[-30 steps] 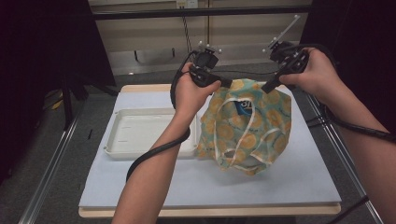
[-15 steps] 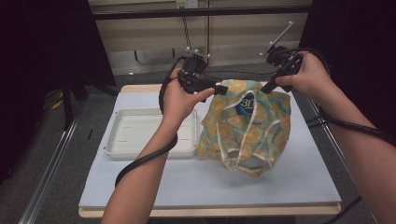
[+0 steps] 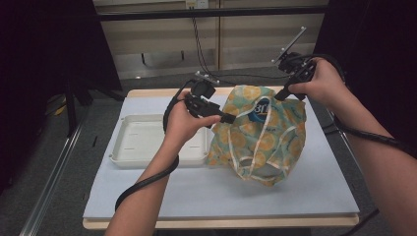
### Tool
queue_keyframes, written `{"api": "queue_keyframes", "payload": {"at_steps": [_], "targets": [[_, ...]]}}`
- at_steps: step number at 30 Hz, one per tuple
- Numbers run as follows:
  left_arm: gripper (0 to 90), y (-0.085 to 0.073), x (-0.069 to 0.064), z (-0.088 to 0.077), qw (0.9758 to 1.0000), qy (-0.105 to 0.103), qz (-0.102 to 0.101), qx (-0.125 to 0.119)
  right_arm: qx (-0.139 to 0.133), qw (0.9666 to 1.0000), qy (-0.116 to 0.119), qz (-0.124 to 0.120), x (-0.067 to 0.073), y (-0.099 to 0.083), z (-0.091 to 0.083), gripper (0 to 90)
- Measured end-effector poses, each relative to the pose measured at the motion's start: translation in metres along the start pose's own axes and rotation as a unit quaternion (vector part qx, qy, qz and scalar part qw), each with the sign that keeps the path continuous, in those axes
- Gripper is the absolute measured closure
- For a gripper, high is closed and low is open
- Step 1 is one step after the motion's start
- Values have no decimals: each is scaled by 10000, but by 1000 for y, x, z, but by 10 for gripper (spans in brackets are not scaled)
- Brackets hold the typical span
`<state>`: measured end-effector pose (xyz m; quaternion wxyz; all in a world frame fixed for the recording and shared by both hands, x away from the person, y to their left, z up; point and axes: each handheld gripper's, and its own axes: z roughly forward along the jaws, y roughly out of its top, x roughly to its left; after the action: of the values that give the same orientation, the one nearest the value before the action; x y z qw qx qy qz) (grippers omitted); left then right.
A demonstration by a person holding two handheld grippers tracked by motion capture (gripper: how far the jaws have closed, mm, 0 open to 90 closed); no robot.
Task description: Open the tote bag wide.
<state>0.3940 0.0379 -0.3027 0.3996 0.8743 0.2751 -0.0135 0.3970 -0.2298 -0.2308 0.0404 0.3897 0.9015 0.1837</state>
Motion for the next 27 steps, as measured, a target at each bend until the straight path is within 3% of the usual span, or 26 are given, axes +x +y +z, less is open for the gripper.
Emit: {"api": "queue_keyframes", "payload": {"at_steps": [4,8,9,10,11,12,14,17,19,22,25,27], "targets": [[313,-1,1,4,9999,48,67,115,19,10000,6,-53,0,0,1,900],[592,-1,4,5,9999,-46,24,151,-9,10000,37,-34,-1,0,1,900],[731,-1,4,5,9999,-74,8,144,-9,10000,51,-44,-2,-1,1,900],[731,0,5,4,9998,-169,-23,95,-9,10000,51,-44,-2,-1,1,900],[838,1,5,4,9997,-212,-12,128,-19,10000,57,-30,-2,-1,2,900],[881,3,4,3,9996,-272,34,60,-31,10000,68,-1,-2,-1,2,900],[900,4,3,2,9996,-278,-40,66,-31,10000,74,-23,-2,-1,2,900],[900,9,1,-2,9995,-279,9,152,-34,10000,81,0,-2,-1,2,900],[900,12,0,-7,9993,-377,-78,10,-81,9999,66,-11,-3,-1,0,900],[900,22,-2,-24,9991,-381,-24,-159,-99,9999,63,-15,-5,-2,-2,900],[900,29,-5,-31,9990,-341,-107,-276,-125,9999,75,45,-6,-3,-3,900],[900,37,-6,-37,9983,-425,-119,-388,-145,9999,77,23,-7,-3,-4,900]]}}
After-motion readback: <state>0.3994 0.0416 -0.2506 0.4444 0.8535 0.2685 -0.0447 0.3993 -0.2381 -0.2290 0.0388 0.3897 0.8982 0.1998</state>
